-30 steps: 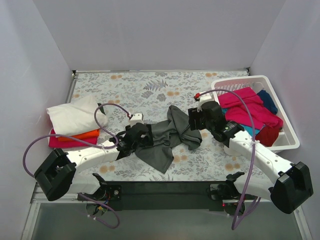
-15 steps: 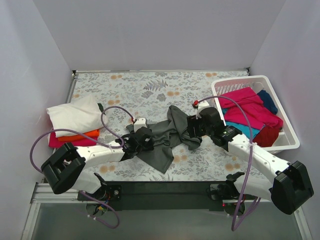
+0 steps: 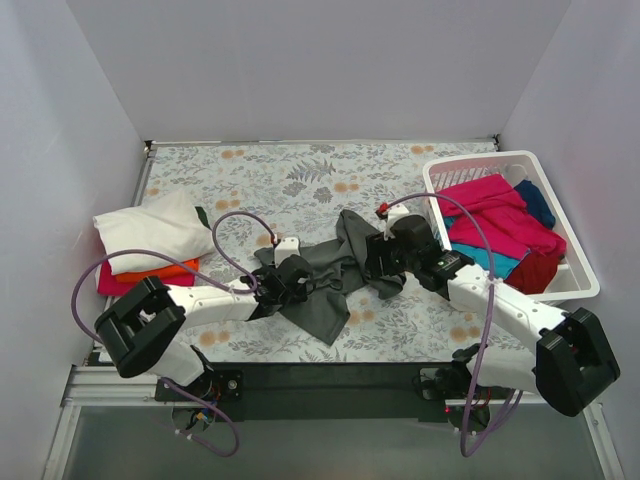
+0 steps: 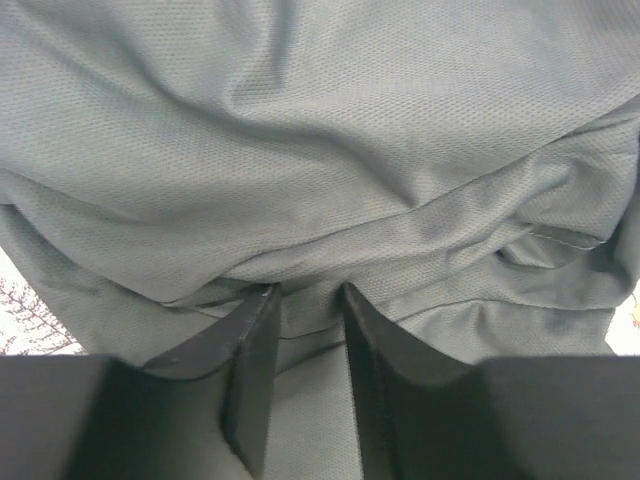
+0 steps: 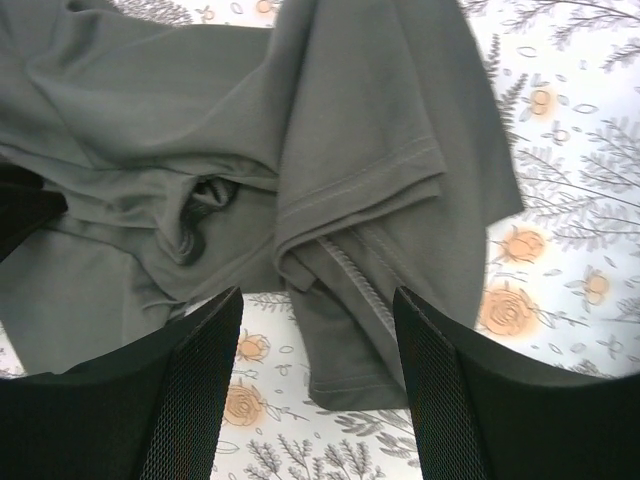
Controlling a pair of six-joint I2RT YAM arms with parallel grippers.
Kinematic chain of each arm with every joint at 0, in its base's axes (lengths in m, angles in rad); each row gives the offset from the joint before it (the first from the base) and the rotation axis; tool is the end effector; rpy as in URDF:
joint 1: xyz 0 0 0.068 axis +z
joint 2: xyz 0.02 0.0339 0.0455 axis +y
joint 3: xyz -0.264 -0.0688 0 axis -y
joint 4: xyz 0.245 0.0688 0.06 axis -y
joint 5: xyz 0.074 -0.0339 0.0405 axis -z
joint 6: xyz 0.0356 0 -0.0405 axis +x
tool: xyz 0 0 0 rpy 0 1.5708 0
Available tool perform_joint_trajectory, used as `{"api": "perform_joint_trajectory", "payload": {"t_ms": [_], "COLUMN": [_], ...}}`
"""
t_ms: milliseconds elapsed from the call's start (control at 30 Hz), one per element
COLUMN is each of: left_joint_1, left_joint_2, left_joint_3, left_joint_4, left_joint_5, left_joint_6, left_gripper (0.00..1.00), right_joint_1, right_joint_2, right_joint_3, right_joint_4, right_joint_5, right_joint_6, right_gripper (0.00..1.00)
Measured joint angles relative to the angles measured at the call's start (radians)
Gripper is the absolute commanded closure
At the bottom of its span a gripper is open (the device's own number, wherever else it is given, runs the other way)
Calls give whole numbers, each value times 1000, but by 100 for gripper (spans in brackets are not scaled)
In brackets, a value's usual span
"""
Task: Fold and stack the t-shirts
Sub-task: Flatten the tshirt out
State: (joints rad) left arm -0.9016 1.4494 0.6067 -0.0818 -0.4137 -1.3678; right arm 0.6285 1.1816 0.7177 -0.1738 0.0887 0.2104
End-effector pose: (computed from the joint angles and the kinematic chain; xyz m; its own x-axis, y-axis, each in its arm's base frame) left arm 0.1725 -0.1951 0.1475 -0.6562 -0.6161 -0.4357 -0.3706 0.7661 -0.5252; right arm 0.2071 0.1466 0.2366 -0.5812 -0.1653 -0.7968 -0.4158 0.9020 0.1162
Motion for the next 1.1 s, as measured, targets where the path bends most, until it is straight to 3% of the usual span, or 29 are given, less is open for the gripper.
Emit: {"api": "perform_joint_trajectory", "payload": {"t_ms": [67, 200, 467, 567, 600, 667, 900, 1100], "left_joint_1": [0, 0, 0, 0, 0, 0, 31, 175], "left_joint_2": [10, 30, 33, 24, 16, -8, -118, -229], "left_joint_3": [7, 17, 23, 23, 23, 23, 37, 79], "left_joint_4": [2, 8, 8, 5, 1, -5, -40, -66], "left_joint_5": [-7, -19, -20, -19, -19, -20, -31, -9], "left_joint_6": [3, 13, 29, 32, 34, 39, 83, 142], "left_gripper": [74, 98, 100, 100, 100, 100, 100, 100], "right_joint_1": [2, 2, 2, 2, 2, 2, 2, 4], "right_joint_2": [16, 82, 186, 220, 231, 245, 222, 23], "right_joint_3": [-6, -8, -7, -7, -7, -7, -6, -3], "right_joint_4": [23, 70, 101, 134, 146, 163, 165, 62], "right_joint_5": [-23, -72, -87, -89, -89, -90, -48, 68], "right_joint_6": [4, 20, 39, 43, 41, 37, 34, 9], "right_gripper": [44, 44, 46, 64, 84, 99, 99, 99]}}
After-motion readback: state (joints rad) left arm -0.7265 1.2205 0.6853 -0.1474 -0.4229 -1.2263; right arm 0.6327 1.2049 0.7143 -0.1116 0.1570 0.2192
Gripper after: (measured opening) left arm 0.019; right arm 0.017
